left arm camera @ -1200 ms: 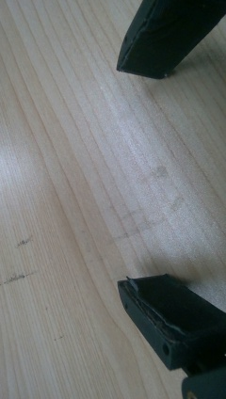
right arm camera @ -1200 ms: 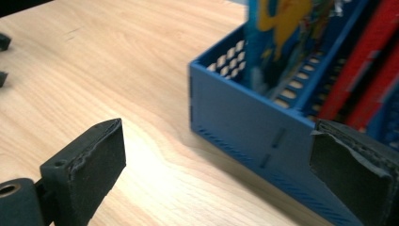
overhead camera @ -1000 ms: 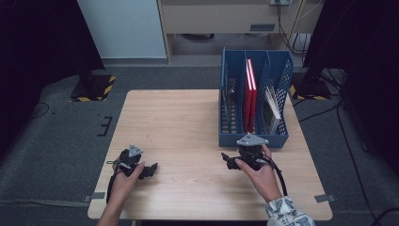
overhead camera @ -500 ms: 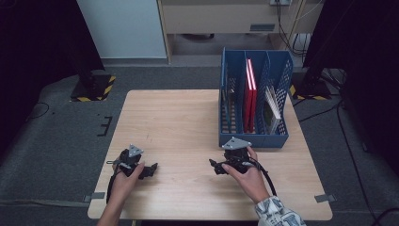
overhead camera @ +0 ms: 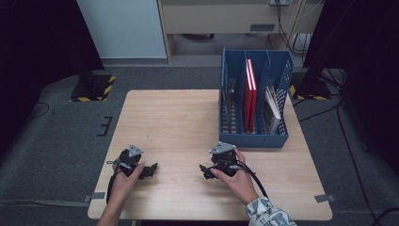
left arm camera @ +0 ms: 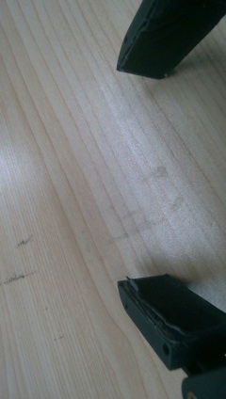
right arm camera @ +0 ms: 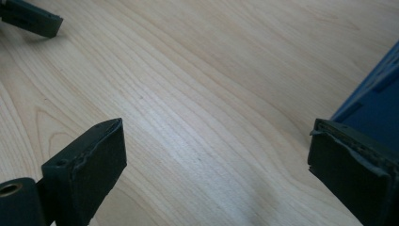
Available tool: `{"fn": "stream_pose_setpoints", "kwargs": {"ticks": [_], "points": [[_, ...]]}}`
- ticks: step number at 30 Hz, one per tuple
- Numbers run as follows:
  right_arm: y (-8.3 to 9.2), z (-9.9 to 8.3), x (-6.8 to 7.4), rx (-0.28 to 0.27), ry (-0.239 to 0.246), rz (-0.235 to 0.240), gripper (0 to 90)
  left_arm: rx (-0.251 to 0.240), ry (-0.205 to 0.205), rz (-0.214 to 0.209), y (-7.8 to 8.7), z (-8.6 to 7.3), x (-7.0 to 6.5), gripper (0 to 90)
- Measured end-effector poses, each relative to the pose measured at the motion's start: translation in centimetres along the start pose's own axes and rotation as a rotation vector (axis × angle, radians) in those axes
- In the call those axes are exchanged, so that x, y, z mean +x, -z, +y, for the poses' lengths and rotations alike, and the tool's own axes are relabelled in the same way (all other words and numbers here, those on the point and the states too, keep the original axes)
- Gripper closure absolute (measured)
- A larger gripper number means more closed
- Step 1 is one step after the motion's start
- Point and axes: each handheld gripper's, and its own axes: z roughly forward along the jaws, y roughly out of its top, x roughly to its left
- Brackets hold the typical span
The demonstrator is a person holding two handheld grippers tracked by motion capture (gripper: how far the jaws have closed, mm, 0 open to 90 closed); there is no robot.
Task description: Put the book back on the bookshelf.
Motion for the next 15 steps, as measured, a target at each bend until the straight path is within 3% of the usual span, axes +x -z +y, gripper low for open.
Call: {"fn": "stream_pose_setpoints", "kwargs": {"ticks": [7,15], "points": [[-1.3,-0.1,0.9,0.032,0.018,0.006,5.7,0.0,-0.001,0.0,0.0,0.0,0.0,0.0],[-3.1,0.1,1.7,0.05,0.002,0.017,7.3,0.0,-0.001,-0.001,0.0,0.0,0.0,0.0]]}}
